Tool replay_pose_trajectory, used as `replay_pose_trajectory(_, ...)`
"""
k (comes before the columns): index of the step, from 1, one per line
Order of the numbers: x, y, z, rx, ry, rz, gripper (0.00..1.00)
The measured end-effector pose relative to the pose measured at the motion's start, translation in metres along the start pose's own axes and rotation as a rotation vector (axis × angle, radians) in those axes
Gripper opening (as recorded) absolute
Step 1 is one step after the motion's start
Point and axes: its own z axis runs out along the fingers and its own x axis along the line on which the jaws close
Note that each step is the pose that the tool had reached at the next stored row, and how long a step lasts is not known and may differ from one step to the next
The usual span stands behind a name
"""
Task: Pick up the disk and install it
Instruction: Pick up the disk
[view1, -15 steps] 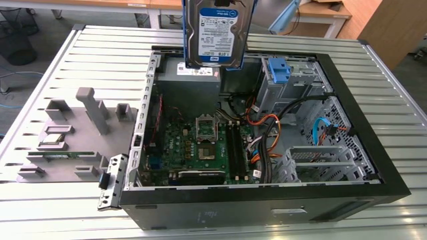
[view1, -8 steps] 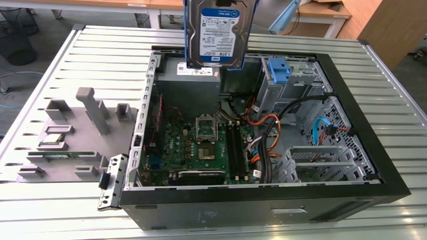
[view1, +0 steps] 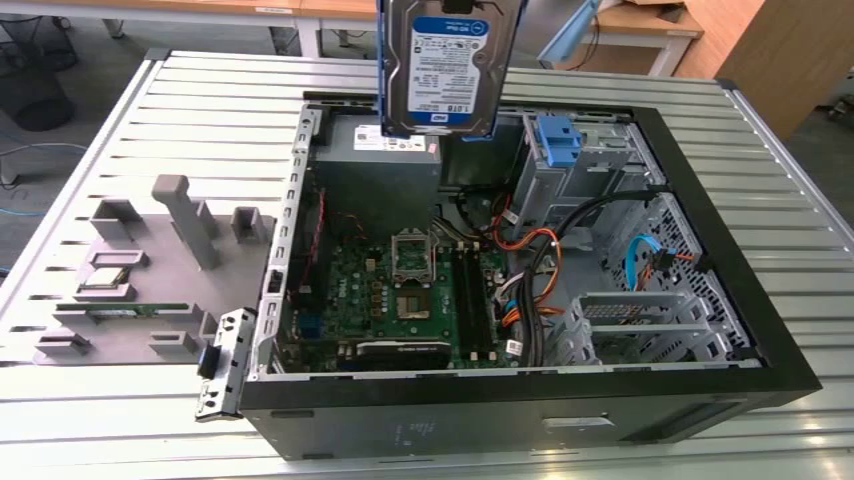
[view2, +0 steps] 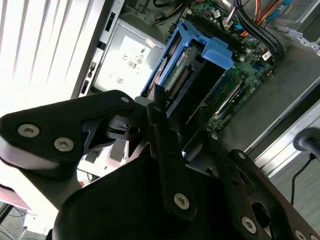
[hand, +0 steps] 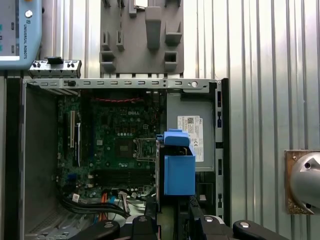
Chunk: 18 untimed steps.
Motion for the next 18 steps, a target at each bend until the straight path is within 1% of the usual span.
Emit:
replay_pose_trajectory(4, 0.0, -0.0038, -0.0001, 0.0, 0.0, 0.0, 0.35)
replay_pose_trajectory(12, 0.0002, -0.0041, -0.0001, 0.0, 0.0, 0.0, 0.35)
replay_pose_trajectory(18, 0.0037, -0.0043, -0.0002, 0.0, 0.0001, 0.0, 0.35)
